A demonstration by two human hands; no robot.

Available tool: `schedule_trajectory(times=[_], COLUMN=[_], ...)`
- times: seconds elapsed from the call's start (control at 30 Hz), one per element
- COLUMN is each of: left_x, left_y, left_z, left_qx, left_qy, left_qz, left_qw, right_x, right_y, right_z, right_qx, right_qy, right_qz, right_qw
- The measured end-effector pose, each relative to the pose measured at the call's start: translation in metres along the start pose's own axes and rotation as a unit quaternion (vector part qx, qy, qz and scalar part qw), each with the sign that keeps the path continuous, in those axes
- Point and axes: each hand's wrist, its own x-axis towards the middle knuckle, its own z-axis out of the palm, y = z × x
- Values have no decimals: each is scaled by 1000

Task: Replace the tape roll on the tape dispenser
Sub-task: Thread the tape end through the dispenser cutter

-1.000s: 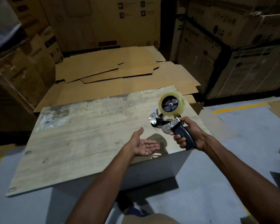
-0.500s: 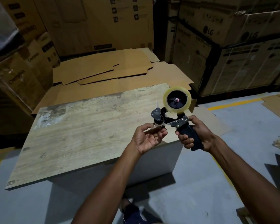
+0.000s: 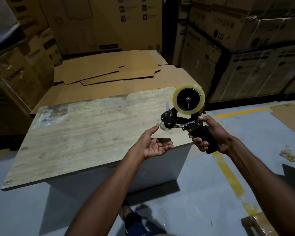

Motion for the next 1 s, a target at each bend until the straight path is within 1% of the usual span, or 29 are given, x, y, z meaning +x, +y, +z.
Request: schedule_trajectory(times=[0.13,0.23,0.37,0.43,0.5,0.7,0.8,0.9,1.0], left_x=[1,0,-4,-7,-10,-19,-20,-20,-19], left_y=[-1,1,4,4,5,10,11,12,16], left_z=[1,5,12,14,15,14,15,14,13], left_qx=[-2,-10,-29,-50,-58,-9,0,22,55], left_qy=[10,18,11,-3,0,13,5,-6,5], left_qz=[-51,-63,-41,-19,13,62,87,90,89], left_qw=[999,998,999,999,998,998,996,996,994], right_x=[-3,-6,-8,-9,-10,-10,-9,-8,-6], right_y=[1,2,2,2,3,2,2,2,4], right_z=[3,6,10,11,10,8,9,9,9], right_qx=[-9,-23,-32,-28,-27,-14,-16,-15,-21], right_qy=[1,5,12,15,17,13,16,12,13], right_qz=[-4,0,8,8,5,2,3,0,-2], right_qw=[1000,1000,999,999,999,1000,1000,1000,1000])
